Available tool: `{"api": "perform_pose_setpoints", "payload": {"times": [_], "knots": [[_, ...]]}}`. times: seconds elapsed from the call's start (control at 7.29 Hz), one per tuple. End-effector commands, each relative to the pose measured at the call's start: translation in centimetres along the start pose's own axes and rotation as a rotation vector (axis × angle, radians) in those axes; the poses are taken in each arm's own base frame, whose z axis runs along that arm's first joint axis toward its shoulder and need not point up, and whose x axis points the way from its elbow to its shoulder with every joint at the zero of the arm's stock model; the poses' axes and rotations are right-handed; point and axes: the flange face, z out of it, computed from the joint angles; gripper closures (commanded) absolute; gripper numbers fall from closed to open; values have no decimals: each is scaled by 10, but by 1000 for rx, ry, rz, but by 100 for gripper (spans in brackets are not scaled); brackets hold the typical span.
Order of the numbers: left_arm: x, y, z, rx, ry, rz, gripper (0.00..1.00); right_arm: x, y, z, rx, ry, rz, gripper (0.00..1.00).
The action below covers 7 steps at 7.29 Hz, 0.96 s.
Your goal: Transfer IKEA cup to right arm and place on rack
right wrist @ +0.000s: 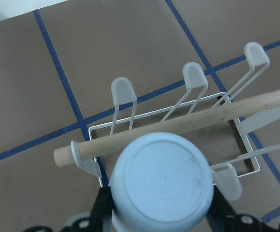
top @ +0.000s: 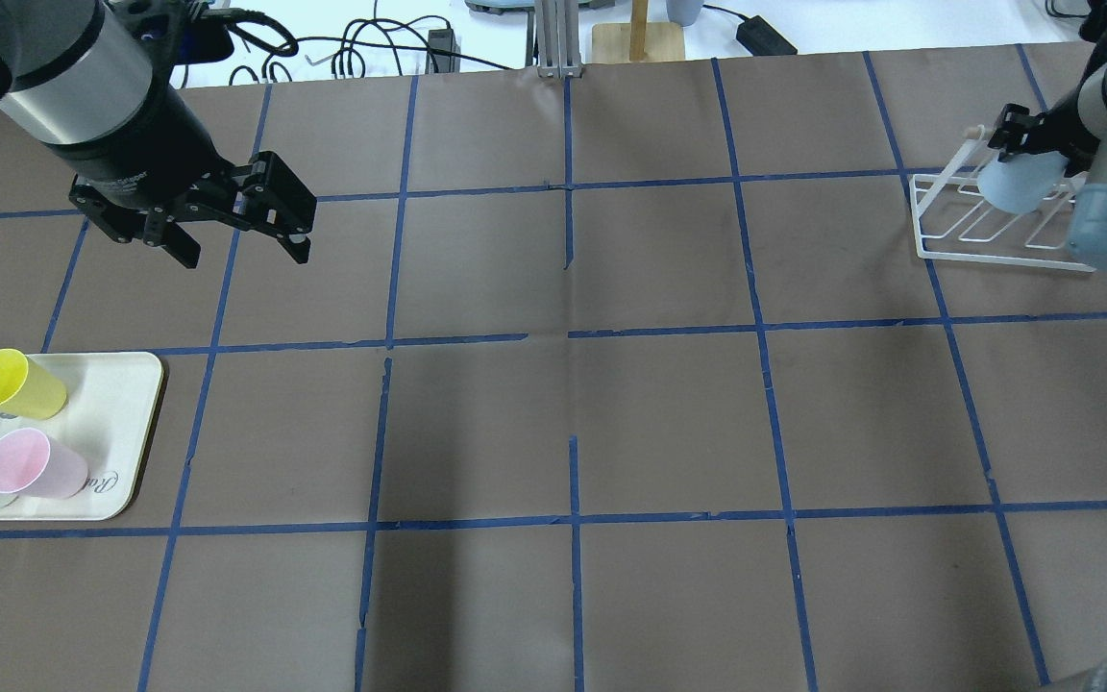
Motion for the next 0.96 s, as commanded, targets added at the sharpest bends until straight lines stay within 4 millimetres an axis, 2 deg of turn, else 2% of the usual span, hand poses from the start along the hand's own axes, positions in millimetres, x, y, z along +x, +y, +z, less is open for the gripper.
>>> {"api": "perform_pose_setpoints", "payload": {"times": [0.0,0.55,0.69,0.82], "knots": [[0,0,0,1,0,0,0,-3,2,5,0,-3,0,59],[-1,-1,-1,2,0,-3,0,-3,6,6,-12,-3,0,57],[-1,-1,-1,2,0,-3,0,-4,6,7,-14,-4,0,42],[-1,-1,-1,12,-1,-3,0,-3,5,6,-9,-1,-2,15]]}}
